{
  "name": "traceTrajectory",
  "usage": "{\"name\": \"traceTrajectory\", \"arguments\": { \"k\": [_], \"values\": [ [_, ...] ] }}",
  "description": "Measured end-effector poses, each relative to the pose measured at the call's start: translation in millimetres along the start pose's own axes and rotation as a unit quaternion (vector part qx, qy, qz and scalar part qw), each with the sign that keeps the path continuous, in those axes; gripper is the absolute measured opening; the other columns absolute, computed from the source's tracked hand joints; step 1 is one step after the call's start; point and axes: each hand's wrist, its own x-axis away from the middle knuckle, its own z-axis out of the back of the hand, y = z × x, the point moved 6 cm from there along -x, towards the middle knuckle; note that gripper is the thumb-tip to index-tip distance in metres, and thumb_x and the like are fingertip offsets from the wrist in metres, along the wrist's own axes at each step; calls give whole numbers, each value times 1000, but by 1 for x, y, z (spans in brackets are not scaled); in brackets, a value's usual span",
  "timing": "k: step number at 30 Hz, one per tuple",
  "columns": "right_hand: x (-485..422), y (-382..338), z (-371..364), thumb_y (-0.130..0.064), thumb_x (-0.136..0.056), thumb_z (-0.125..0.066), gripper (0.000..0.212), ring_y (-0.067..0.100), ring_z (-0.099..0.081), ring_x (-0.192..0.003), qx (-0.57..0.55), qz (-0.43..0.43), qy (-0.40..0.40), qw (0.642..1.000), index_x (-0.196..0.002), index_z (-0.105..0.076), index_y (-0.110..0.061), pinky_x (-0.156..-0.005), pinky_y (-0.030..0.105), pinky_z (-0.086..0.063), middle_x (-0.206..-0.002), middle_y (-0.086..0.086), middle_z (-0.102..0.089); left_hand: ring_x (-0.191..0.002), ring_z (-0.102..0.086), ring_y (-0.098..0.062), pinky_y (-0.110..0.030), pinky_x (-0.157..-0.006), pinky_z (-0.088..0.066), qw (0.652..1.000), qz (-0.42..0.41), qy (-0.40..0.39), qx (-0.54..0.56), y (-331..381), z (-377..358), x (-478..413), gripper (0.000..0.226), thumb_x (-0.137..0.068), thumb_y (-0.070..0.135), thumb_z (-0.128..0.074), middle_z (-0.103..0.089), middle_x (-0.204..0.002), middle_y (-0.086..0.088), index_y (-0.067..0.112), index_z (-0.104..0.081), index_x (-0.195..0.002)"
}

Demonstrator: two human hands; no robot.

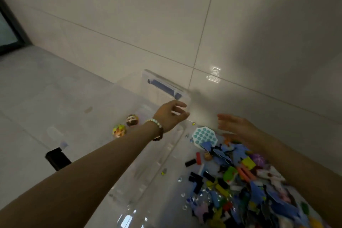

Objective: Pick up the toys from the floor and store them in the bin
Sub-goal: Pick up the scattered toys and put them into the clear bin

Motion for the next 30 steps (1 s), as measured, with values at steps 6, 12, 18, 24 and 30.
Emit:
{"name": "traceTrajectory", "arguments": {
  "k": [6,12,18,24,30],
  "values": [
    [27,73,87,-24,-89,-61,31,19,-54,-109,54,-75,-13,996,-119,-54,-23,-93,35,-45,-135,4,-50,-91,-56,-15,-18,-75,-45,973,19,-182,-139,1,-138,-9,46,-84,33,-65,-59,-119,-9,12,-52,-123],
    [30,174,134,-31,-89,-61,48,25,-49,-122,87,-152,-10,984,-132,-46,-18,-92,35,-42,-129,-1,-49,-119,-51,-29,-30,-96,-41,923,98,-275,-252,-54,-225,-19,45,-89,32,-58,-52,-125,-13,9,-47,-125],
    [34,260,161,-22,-87,-63,9,17,-54,-77,84,-163,7,983,-89,-55,-23,-82,34,-41,-85,-2,-50,-113,-51,-28,-40,-100,-42,906,129,-304,-266,-101,-295,-23,53,-87,38,-58,-48,-133,-15,8,-46,-129],
    [35,302,179,-20,-83,-69,48,28,-46,-124,120,-124,76,982,-126,-53,-7,-100,33,-40,-136,9,-47,-101,-58,-22,-24,-78,-45,933,103,-296,-177,-112,-345,-17,33,-87,32,-60,-57,-120,-9,16,-56,-116],
    [36,317,191,-22,-82,-70,53,32,-51,-115,147,-83,131,977,-129,-52,-6,-101,41,-42,-125,17,-54,-80,-51,-25,-42,-89,-48,903,111,-365,-199,-115,-391,3,19,-92,39,-50,-52,-91,-14,22,-53,-84]
  ]
}}
